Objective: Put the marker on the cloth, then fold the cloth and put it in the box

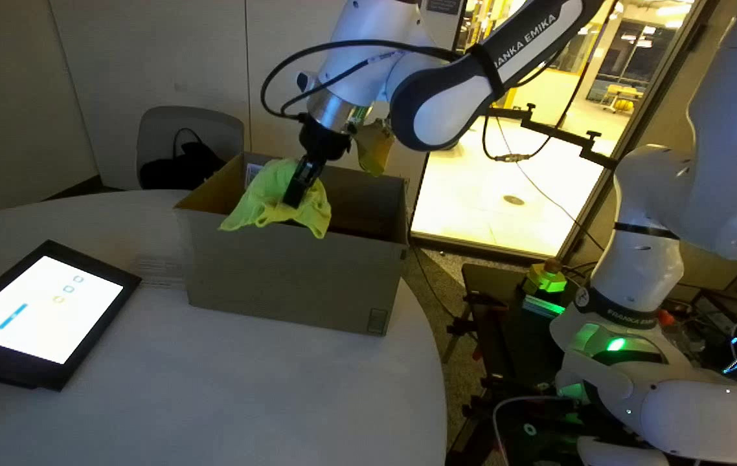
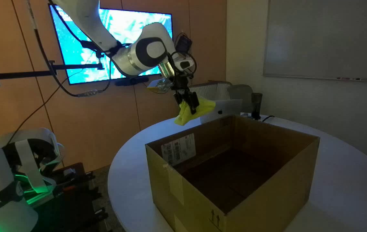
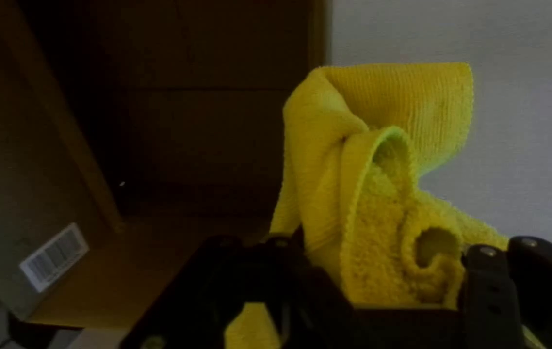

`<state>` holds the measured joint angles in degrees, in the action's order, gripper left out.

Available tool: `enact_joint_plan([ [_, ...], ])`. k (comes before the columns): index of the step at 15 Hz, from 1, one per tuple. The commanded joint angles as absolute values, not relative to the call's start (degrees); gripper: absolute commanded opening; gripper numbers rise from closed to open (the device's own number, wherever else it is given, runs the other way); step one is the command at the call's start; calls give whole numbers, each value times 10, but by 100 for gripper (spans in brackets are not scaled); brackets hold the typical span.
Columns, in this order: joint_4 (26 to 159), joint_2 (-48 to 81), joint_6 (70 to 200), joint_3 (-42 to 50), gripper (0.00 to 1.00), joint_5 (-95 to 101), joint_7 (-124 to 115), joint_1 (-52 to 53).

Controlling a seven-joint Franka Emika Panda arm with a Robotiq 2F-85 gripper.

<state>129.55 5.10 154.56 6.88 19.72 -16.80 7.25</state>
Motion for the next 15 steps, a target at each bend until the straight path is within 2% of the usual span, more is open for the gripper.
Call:
enact_joint_plan([
  [1, 1292, 29, 1535, 79, 16, 219, -243, 27],
  [7, 1259, 112, 1545, 105, 16, 247, -332, -16],
  [15, 1177, 288, 1522, 125, 16, 180, -312, 4],
])
